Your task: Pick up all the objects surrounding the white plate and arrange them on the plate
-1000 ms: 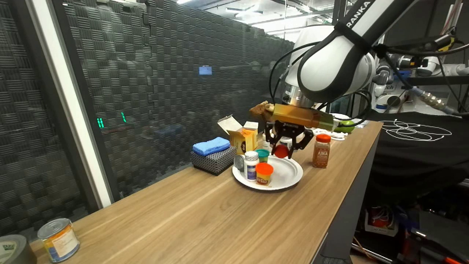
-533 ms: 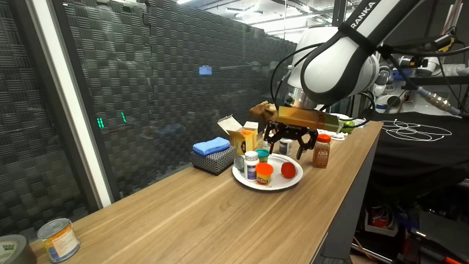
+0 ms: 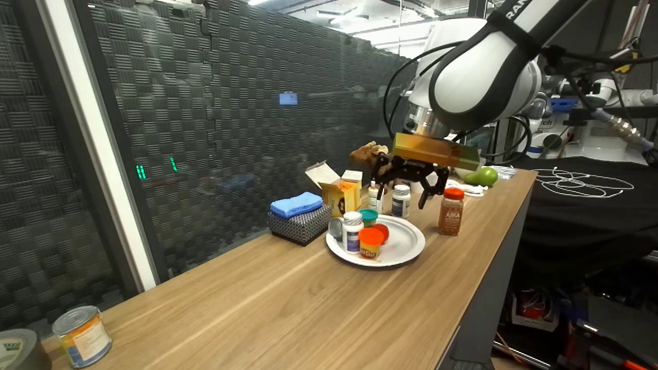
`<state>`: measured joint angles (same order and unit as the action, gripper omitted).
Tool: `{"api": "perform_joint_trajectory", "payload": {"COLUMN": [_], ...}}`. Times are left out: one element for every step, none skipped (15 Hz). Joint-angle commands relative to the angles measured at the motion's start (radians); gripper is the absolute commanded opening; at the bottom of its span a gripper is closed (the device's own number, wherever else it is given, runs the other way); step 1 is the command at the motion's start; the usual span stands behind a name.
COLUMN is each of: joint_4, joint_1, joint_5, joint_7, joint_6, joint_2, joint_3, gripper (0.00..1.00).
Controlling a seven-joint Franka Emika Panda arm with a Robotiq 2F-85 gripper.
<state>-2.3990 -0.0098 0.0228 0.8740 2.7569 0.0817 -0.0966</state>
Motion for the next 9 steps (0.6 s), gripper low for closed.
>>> {"api": "perform_joint_trajectory", "payload": {"joint_4": [-0.076, -0.099, -0.119, -0.138, -0.157, -0.172, -0.183, -0.191, -0.195], "joint_1": [-0.008, -0.023, -0.039, -0.057, -0.072, -0.085, -0.094, -0.102, -0.11], "joint_5": [0.102, 0.141, 0.163, 0.178, 0.183, 0.176, 0.159, 0.147, 0.139], "joint_7": [0.062, 0.098, 0.121, 0.141, 0.155, 0.151, 0.135, 0.124, 0.11], "joint_6": [-0.102, -0.128, -0.158, -0.192, -0.222, -0.257, -0.282, -0.302, -0.314], "joint_2": [-0.167, -0.208, -0.245, -0.282, -0.315, -0.343, -0.362, -0.377, -0.383], "joint_3": [-0.013, -0.008, 0.001, 0.012, 0.022, 0.029, 0.033, 0.037, 0.039], "gripper": [1.0, 1.0, 1.0, 1.0, 1.0, 1.0, 1.0, 1.0, 1.0]}}
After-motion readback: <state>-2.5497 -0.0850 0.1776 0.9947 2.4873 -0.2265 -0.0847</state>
